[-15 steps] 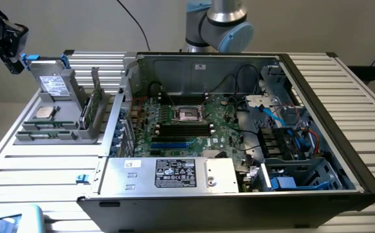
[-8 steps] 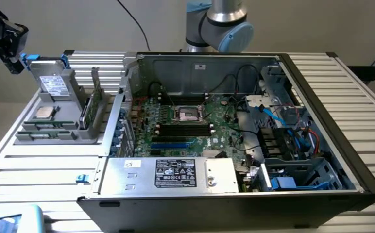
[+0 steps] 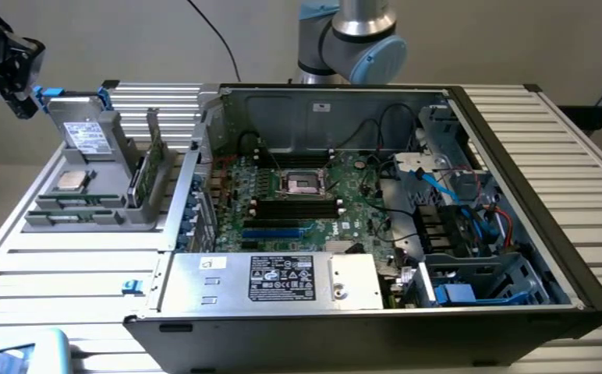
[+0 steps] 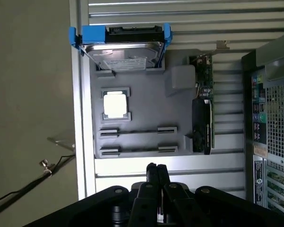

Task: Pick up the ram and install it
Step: 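Pick up the ram and move it above insertion slot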

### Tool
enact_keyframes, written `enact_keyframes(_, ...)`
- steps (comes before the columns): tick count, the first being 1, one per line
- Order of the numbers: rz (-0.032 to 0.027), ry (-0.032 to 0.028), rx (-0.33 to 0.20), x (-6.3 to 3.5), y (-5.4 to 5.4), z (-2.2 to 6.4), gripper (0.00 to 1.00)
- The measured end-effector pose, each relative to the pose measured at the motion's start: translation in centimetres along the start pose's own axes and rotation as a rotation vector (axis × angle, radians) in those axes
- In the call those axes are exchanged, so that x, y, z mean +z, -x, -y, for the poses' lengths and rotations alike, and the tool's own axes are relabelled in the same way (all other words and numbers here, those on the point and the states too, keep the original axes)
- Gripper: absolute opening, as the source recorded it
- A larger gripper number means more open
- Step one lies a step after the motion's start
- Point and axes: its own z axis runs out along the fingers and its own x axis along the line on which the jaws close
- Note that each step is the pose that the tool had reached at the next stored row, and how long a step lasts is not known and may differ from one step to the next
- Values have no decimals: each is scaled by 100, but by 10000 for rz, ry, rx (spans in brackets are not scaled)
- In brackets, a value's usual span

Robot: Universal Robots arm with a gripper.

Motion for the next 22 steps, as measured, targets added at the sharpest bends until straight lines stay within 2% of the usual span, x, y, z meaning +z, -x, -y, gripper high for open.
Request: enact_keyframes(22, -158, 65, -3968, 3, -2, -1, 11)
